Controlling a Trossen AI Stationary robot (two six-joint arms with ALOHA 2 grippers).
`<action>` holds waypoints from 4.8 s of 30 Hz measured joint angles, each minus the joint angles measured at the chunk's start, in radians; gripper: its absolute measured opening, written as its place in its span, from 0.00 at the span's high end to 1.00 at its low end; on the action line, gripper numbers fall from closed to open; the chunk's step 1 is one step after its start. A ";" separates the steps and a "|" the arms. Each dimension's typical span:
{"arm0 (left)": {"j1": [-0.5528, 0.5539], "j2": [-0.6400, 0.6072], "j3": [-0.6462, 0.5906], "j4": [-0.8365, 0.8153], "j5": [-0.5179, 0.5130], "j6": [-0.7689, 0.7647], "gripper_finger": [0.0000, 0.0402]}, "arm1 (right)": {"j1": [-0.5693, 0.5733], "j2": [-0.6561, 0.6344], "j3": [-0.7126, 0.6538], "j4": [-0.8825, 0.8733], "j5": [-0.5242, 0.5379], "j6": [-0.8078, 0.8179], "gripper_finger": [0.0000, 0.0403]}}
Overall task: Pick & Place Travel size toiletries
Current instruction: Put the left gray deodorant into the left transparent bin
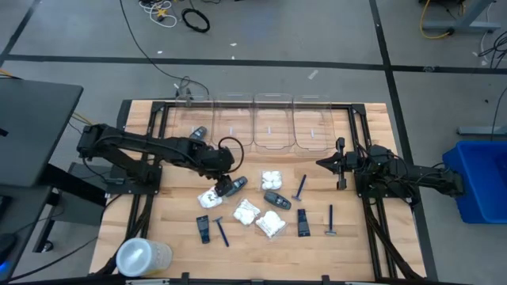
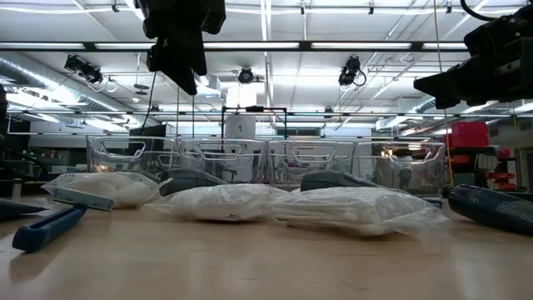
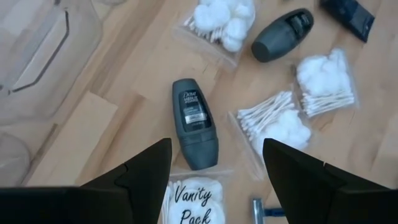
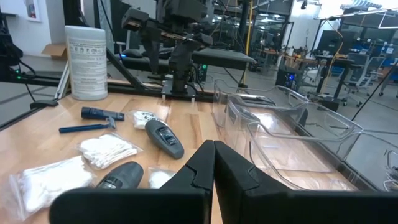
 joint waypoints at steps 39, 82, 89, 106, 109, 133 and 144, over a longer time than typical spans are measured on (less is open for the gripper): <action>-0.006 0.191 -0.002 -0.002 -0.002 -0.041 0.14 | 0.000 0.037 0.000 0.008 -0.001 0.000 0.97; -0.025 0.195 -0.229 0.330 -0.017 -0.119 0.13 | 0.000 0.037 0.000 0.009 0.000 0.000 0.97; -0.046 0.195 -0.260 0.387 -0.025 -0.134 0.13 | 0.000 0.037 0.000 0.008 0.000 0.000 0.97; -0.079 0.195 -0.319 0.503 -0.125 -0.133 0.13 | 0.000 0.037 0.000 0.009 0.000 0.000 0.97; -0.080 0.195 -0.319 0.518 -0.125 -0.133 0.13 | 0.000 0.037 0.000 0.009 0.000 0.000 0.97; -0.092 0.195 -0.401 0.627 -0.162 -0.113 0.13 | 0.000 0.037 0.000 0.009 0.000 0.000 0.97; -0.094 0.195 -0.404 0.630 -0.162 -0.115 0.13 | 0.000 0.037 0.000 0.009 0.000 0.000 0.97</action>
